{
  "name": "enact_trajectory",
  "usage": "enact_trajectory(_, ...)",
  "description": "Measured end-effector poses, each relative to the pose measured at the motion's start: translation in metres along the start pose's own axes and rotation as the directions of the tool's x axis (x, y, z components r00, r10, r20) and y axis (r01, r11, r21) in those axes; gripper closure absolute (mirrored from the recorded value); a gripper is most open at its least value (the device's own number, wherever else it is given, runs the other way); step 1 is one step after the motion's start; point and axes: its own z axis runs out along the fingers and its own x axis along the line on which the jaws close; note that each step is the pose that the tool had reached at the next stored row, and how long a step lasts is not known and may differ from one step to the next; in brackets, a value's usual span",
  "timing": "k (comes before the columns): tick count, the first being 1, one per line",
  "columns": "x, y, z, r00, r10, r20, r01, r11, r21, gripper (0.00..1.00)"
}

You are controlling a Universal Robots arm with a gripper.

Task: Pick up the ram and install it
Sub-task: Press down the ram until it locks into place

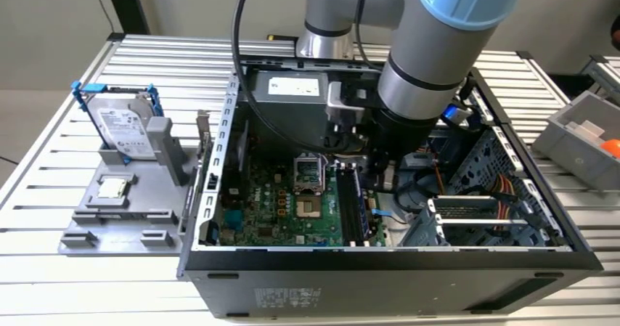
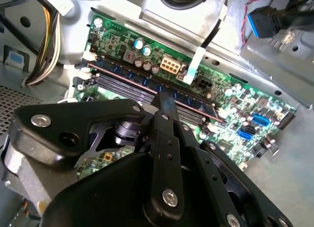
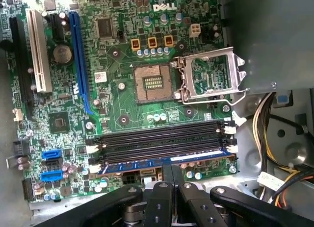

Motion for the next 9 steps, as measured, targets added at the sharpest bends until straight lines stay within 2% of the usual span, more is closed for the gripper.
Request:
enact_trajectory(4, -0.0003, -0.0020, -0.0001, 0.9998, -0.019, -0.0007, 0.019, 0.9998, -0.0009, 1.00)
enact_trajectory(9, -0.0003, -0.0025, -0.0001, 0.9998, -0.021, -0.0008, 0.021, 0.9998, -0.0012, 1.00)
